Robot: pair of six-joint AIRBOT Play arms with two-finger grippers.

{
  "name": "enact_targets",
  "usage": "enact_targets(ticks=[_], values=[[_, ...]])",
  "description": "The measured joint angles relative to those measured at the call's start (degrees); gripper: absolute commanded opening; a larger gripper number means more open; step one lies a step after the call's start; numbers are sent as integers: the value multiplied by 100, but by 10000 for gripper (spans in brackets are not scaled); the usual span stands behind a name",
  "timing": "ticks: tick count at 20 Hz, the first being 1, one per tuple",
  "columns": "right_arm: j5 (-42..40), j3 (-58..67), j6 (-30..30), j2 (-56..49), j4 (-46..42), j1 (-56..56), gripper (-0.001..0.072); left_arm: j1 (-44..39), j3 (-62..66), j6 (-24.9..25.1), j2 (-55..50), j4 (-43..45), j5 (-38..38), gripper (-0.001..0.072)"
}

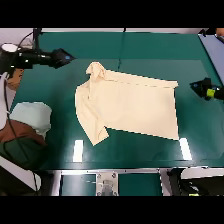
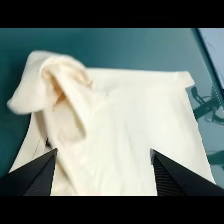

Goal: Fold the shirts.

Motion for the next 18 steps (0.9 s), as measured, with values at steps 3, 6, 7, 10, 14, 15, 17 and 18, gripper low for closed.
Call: enact_targets(ticks=[3, 6, 7, 10, 14, 15, 17, 18], values=[[809, -389, 380, 181, -975, -468, 376, 479, -295, -435, -7, 509, -979, 666], [1281, -1016, 772, 267, -1971, -662, 402, 638, -925, -533, -4, 743, -1515, 665], [1379, -1244, 828, 280, -2188, -678, 402, 667, -1132, -529, -7, 785, -1602, 666], [1604, -1893, 953, 313, -2474, -719, 402, 713, -1598, -446, -7, 870, -1755, 666], [1657, -2439, 1045, 334, -2664, -691, 402, 734, -1823, -369, -4, 885, -1869, 666], [1668, -2503, 1047, 332, -2688, -656, 399, 734, -1847, -356, -4, 885, -1899, 666], [1751, -2573, 1027, 323, -2747, -557, 307, 732, -1873, -350, -4, 885, -1945, 666], [1742, -2592, 1008, 321, -2837, -492, 162, 732, -1884, -345, -4, 883, -1945, 666]])
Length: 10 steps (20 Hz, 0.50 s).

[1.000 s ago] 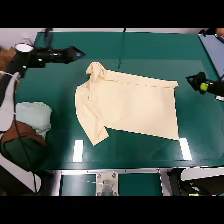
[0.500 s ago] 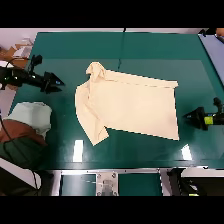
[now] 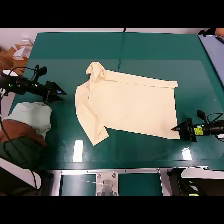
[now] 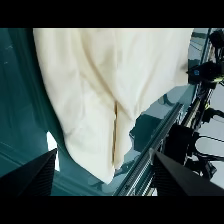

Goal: Fold the shirts.

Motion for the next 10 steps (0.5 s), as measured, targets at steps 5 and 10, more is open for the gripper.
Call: enact_targets(ticks=[5, 10], values=[[-101, 345, -79, -28, -37, 382, 10, 2, -20, 7, 0, 2, -33, 665], [-1003, 1344, 208, -17, 37, 479, 10, -243, -48, -168, 0, 188, -31, 665]])
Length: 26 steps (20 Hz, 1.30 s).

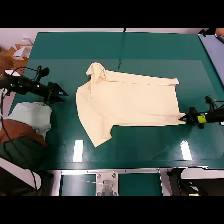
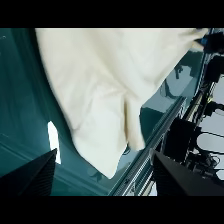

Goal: Fold the shirts.

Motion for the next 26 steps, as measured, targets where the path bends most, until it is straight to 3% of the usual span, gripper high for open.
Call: enact_targets(ticks=[10, 11, 12, 13, 14, 15, 20, 26], values=[[-437, 382, 122, -35, 120, 101, 10, -1467, -1040, -409, 13, 245, 962, 655], [-437, 387, 125, -35, 122, 103, 10, -1550, -1073, -422, 17, 181, 1134, 485], [-433, 389, 125, -35, 127, 105, 10, -1604, -1097, -424, 11, 153, 1394, 422], [-428, 389, 125, -35, 127, 105, 10, -1620, -1119, -426, 4, 129, 1550, 419], [-417, 389, 127, -35, 129, 105, 10, -1648, -1128, -433, 11, 81, 1703, 263], [-407, 389, 127, -35, 131, 105, 10, -1676, -1130, -437, 7, 72, 1838, 24], [-280, 404, 7, 4, 492, 105, 10, -1711, -1172, -398, 168, 105, 2000, 25], [271, 1180, -461, 817, 2181, 111, 9, -1714, -656, -404, 1858, 162, 1862, 26]])
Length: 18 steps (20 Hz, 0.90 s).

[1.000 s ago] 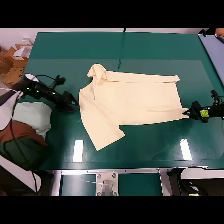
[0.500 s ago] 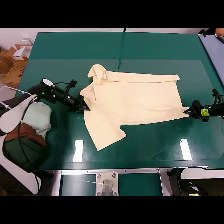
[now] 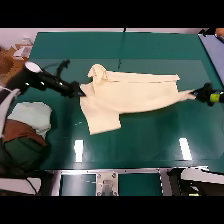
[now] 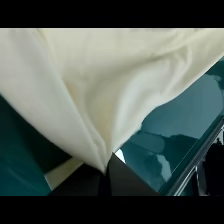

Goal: Fold the shirts.

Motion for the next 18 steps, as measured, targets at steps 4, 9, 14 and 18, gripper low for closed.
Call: enact_targets(ticks=[4, 9, 14, 18], values=[[109, 1303, -201, 1119, 1259, -15, 10, 0, 1178, -260, 1606, 210, 435, 26], [-737, 3045, -286, 2485, 1886, -48, 10, -4, 2793, -450, 3182, 444, 1222, 26], [-1779, 3692, -120, 3366, 1311, -52, 10, -4, 3818, -782, 3882, 922, 1322, 26], [-1974, 3440, 214, 3495, 592, -52, 10, -7, 3773, -1078, 4030, 1263, 1073, 27]])
